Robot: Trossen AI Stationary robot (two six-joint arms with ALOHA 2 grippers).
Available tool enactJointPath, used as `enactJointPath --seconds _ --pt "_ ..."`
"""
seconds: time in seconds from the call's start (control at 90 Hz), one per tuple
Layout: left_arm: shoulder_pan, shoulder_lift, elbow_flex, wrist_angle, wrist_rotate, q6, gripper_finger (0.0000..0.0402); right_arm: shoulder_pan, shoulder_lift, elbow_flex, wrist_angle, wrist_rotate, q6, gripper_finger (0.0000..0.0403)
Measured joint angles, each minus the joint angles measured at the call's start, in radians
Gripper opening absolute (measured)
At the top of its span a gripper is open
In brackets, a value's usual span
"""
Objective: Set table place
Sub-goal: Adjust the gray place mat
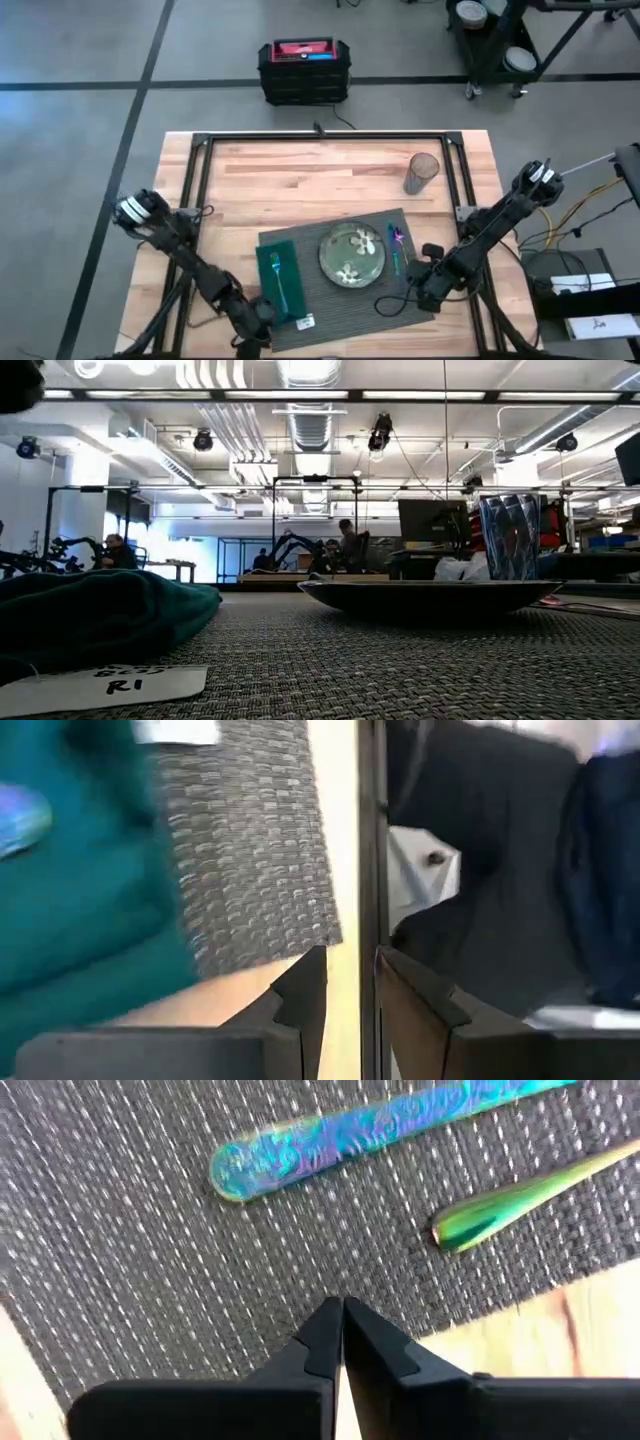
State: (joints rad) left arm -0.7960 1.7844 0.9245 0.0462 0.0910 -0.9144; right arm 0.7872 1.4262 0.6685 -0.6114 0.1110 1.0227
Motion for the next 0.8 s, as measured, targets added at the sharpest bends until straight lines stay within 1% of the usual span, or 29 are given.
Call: enactJointPath --seconds 0.111,0.222,0.411,0.644,0.8 --pt "0.002 0.071 0.097 -0.132 -0.015 0.088 0.0076 0.0 0.001 0.0 0.008 0.002 0.022 0.0" --pt "0.005 0.114 0.148 -0.222 -0.039 0.103 0.0076 0.005 0.001 0.003 0.025 -0.006 0.059 0.0" --pt "-0.005 0.143 0.152 -0.253 -0.069 0.075 0.0076 0.03 0.019 0.009 0.062 -0.006 0.105 0.0" --pt "-0.038 0.109 0.149 -0.435 -0.084 0.039 0.0076 0.044 0.118 0.021 0.205 -0.018 0.152 0.0" --pt "-0.062 0.098 0.147 -0.519 -0.069 0.009 0.0076 0.044 0.182 0.08 0.214 -0.021 0.131 0.0"
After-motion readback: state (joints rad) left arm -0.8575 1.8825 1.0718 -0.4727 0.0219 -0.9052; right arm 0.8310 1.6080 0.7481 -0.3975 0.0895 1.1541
